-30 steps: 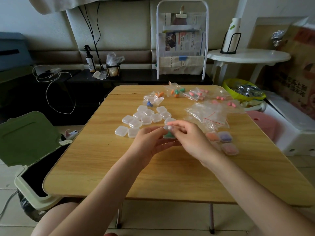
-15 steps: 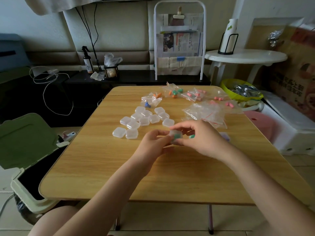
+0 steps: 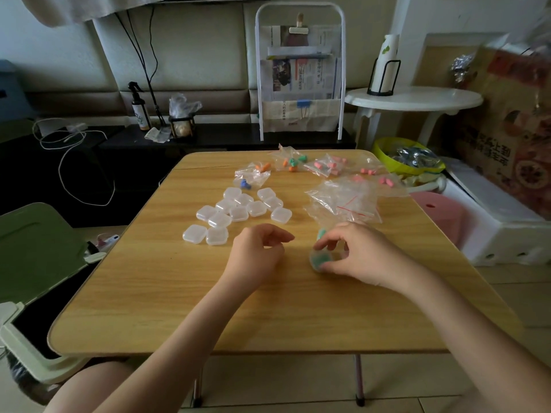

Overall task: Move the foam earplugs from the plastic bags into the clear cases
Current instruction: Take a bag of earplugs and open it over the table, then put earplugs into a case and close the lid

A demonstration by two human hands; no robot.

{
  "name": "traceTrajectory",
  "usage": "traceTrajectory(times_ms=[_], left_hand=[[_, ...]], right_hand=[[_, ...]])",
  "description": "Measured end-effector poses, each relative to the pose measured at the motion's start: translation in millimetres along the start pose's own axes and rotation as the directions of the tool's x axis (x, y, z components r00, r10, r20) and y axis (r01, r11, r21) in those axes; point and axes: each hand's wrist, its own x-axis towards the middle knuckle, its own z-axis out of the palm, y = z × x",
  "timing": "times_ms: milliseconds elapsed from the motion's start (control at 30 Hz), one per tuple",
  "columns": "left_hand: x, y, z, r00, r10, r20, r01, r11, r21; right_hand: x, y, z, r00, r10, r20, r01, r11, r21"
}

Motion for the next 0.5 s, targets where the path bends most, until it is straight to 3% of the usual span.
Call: traceTrajectory(times_ms=[500], left_hand=[[-1.0,-0.5,-6.1,1.000,0.028,0.010,-0.028,0.999,0.025]], right_hand=[[-7.2,-9.0,-10.0,0.999,0.047,-0.006,-0.048,0.987,-0.156]])
